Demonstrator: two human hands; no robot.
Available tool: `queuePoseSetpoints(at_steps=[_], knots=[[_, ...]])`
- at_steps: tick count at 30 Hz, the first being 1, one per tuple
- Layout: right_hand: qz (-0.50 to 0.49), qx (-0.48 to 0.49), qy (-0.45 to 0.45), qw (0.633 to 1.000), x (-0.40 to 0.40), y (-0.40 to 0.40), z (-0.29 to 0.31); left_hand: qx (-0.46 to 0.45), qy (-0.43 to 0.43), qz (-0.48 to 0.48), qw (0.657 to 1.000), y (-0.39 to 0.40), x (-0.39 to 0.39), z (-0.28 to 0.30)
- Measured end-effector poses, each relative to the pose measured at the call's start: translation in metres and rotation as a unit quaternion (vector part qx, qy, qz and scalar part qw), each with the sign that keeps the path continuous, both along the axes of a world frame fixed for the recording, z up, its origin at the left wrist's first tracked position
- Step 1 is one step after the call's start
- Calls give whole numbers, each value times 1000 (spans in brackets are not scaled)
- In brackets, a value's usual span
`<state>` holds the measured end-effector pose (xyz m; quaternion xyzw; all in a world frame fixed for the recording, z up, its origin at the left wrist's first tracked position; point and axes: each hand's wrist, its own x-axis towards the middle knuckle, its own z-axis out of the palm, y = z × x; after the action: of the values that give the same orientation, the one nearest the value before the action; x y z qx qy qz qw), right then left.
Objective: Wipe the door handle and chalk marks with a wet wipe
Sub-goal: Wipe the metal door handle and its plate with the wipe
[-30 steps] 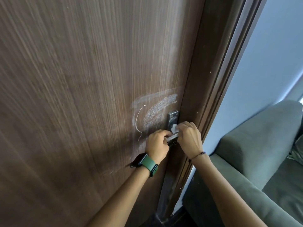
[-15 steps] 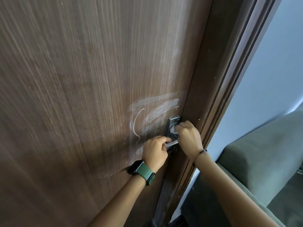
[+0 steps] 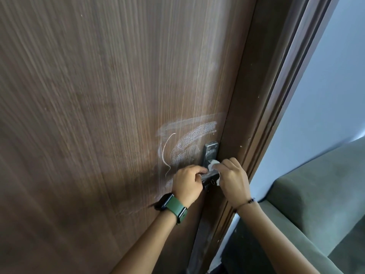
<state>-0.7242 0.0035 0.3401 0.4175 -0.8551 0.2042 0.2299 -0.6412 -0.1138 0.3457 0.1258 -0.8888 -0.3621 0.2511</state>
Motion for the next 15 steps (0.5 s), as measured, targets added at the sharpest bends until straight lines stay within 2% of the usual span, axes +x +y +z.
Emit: queuePoseSetpoints(at_steps=[6,11,15], knots=[[-2,-33,3,999,-16,-20,11,-3,-2,-1,1000,-2,1,-1],[-44,-48,0,998,-1,0,-10,-7,1,-6,1000,-2,2,-2],[-60,-79,-23,995,-11,-27,5,-1,5,-5,1000,-3,0,-5]])
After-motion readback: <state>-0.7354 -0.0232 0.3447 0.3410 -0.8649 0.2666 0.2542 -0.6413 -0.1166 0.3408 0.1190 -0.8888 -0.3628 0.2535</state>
